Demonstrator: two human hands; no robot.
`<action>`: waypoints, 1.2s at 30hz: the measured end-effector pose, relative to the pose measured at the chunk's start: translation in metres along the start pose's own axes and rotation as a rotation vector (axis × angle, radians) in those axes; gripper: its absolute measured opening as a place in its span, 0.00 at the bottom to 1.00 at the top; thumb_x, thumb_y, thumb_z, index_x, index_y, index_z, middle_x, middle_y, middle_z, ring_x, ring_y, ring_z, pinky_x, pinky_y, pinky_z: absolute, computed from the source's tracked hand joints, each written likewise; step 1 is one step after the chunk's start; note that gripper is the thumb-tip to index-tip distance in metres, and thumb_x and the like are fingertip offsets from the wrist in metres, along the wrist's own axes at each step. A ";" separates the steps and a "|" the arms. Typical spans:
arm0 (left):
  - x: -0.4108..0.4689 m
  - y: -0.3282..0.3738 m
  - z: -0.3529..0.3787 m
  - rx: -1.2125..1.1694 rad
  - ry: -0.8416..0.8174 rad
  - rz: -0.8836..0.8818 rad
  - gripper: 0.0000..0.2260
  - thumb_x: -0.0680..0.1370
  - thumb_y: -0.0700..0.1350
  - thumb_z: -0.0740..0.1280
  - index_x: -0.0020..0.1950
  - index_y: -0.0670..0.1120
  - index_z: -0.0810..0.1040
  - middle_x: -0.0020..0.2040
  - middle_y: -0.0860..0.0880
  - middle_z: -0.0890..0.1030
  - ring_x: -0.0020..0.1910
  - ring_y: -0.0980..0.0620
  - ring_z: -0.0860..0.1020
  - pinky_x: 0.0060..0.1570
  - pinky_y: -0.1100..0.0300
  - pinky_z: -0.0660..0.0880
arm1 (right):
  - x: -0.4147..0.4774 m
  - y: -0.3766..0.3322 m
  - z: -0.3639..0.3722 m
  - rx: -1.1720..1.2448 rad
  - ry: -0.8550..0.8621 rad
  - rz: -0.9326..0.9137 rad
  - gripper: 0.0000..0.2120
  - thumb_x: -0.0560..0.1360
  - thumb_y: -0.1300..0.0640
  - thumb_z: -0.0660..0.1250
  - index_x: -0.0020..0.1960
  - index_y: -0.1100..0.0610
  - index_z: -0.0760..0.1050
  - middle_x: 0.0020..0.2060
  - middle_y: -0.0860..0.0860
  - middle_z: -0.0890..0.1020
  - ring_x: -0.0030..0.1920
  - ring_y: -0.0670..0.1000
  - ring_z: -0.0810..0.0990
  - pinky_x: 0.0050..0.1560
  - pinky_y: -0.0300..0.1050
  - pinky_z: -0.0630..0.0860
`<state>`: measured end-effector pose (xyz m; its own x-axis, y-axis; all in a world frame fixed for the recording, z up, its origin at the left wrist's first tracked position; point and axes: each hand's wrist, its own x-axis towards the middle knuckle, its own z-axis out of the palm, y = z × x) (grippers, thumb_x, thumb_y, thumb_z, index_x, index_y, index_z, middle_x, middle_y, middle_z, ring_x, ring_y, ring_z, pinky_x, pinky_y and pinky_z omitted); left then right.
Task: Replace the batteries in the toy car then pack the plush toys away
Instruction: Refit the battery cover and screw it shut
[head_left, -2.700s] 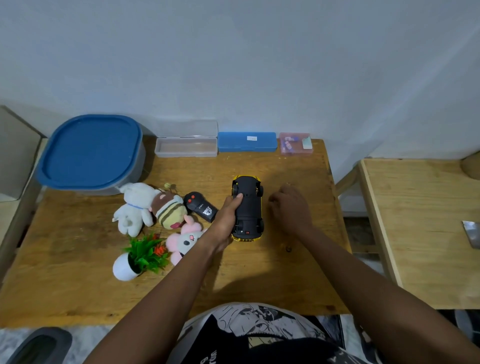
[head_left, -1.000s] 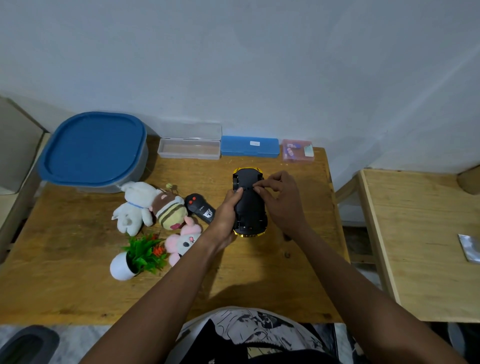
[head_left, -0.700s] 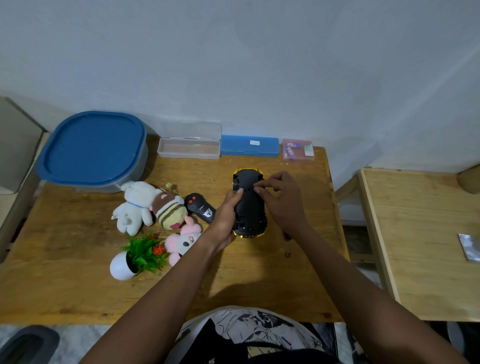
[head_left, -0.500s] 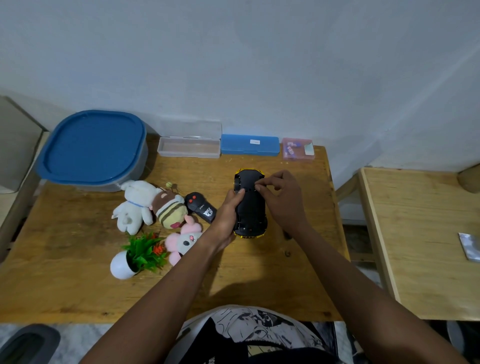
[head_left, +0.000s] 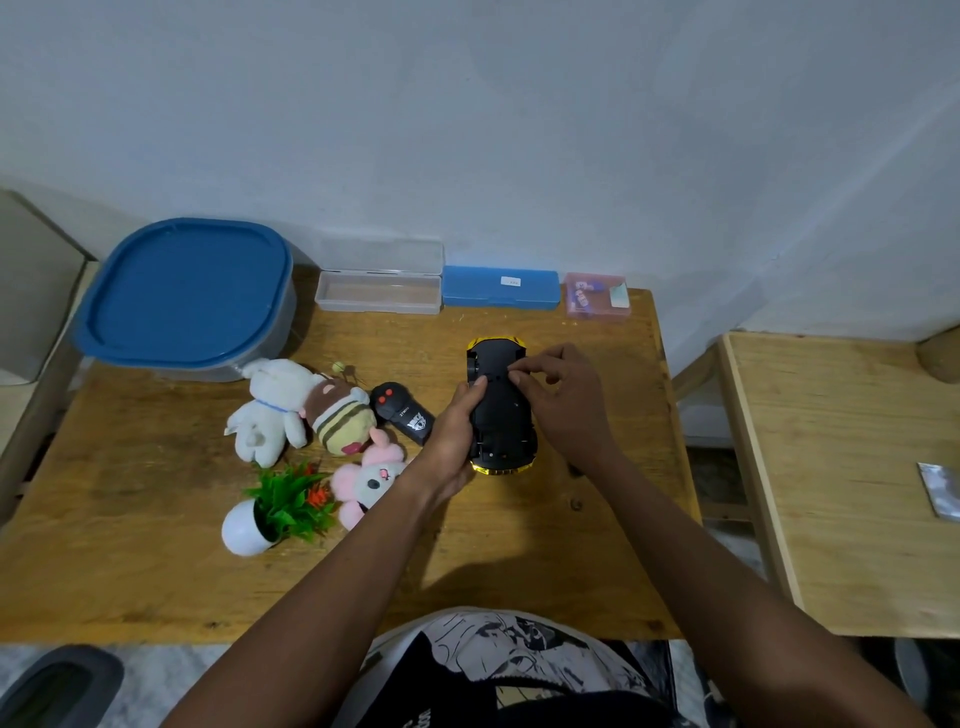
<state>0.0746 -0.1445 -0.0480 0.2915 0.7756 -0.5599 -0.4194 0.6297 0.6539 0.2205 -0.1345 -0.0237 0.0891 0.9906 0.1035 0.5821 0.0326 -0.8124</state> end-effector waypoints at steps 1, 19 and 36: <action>0.000 -0.001 0.000 -0.036 0.003 -0.019 0.17 0.85 0.53 0.58 0.71 0.47 0.70 0.62 0.38 0.80 0.54 0.40 0.83 0.49 0.45 0.81 | -0.001 0.000 0.000 0.008 -0.011 0.002 0.06 0.75 0.56 0.71 0.51 0.53 0.84 0.42 0.46 0.75 0.46 0.45 0.75 0.44 0.33 0.69; 0.008 0.005 -0.007 -0.109 0.021 -0.094 0.21 0.85 0.54 0.57 0.73 0.44 0.71 0.66 0.35 0.79 0.58 0.37 0.81 0.51 0.46 0.82 | -0.014 0.002 0.000 -0.111 -0.138 -0.082 0.08 0.68 0.49 0.76 0.48 0.46 0.84 0.55 0.45 0.73 0.56 0.48 0.70 0.59 0.48 0.69; 0.011 0.003 -0.010 -0.043 0.012 -0.069 0.20 0.85 0.54 0.58 0.73 0.45 0.71 0.65 0.35 0.79 0.62 0.35 0.80 0.56 0.41 0.80 | -0.006 0.002 0.000 -0.134 -0.120 -0.110 0.04 0.73 0.52 0.72 0.46 0.50 0.84 0.46 0.46 0.73 0.51 0.48 0.70 0.51 0.41 0.65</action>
<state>0.0676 -0.1340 -0.0575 0.3112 0.7294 -0.6092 -0.4353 0.6792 0.5909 0.2212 -0.1405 -0.0265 -0.0734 0.9910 0.1122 0.6858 0.1318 -0.7157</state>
